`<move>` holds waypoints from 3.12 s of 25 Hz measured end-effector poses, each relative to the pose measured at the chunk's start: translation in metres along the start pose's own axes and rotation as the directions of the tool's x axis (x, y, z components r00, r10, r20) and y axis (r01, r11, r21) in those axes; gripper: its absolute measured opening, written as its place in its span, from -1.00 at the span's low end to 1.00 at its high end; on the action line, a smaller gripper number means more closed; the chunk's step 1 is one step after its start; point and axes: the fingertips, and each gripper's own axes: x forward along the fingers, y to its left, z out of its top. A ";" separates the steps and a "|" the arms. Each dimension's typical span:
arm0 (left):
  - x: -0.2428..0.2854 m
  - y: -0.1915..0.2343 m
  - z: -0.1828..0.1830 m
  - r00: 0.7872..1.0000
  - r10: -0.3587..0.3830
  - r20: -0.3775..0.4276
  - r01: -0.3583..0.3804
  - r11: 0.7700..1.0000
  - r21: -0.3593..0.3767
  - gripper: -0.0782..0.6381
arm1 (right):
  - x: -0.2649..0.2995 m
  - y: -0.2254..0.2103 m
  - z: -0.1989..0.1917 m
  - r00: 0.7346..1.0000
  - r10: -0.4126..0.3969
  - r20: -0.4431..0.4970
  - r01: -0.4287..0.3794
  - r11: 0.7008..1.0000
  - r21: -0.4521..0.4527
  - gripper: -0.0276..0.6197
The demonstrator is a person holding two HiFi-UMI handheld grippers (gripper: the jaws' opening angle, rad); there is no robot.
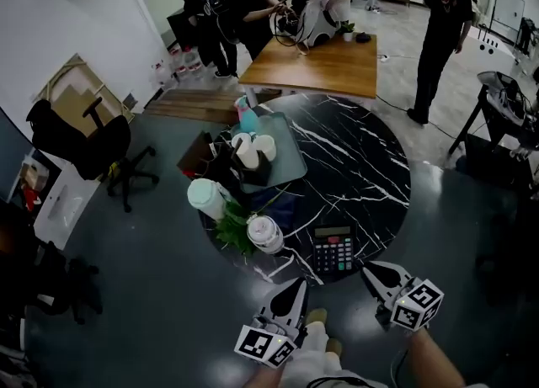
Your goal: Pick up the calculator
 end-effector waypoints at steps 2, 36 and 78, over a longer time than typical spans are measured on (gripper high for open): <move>0.012 0.015 -0.006 1.000 0.008 -0.014 -0.008 1.000 -0.001 -0.76 | 0.019 -0.021 -0.005 0.998 0.025 -0.062 -0.022 0.999 0.043 -0.88; 0.079 0.106 -0.063 0.990 0.132 0.047 -0.132 0.991 0.009 -0.76 | 0.142 -0.111 -0.074 0.710 0.333 -0.620 -0.137 0.930 0.342 -0.28; 0.084 0.081 -0.024 0.994 0.098 0.053 -0.098 0.995 0.002 -0.76 | 0.109 -0.084 0.009 0.835 0.454 -0.311 -0.282 0.838 0.468 -0.74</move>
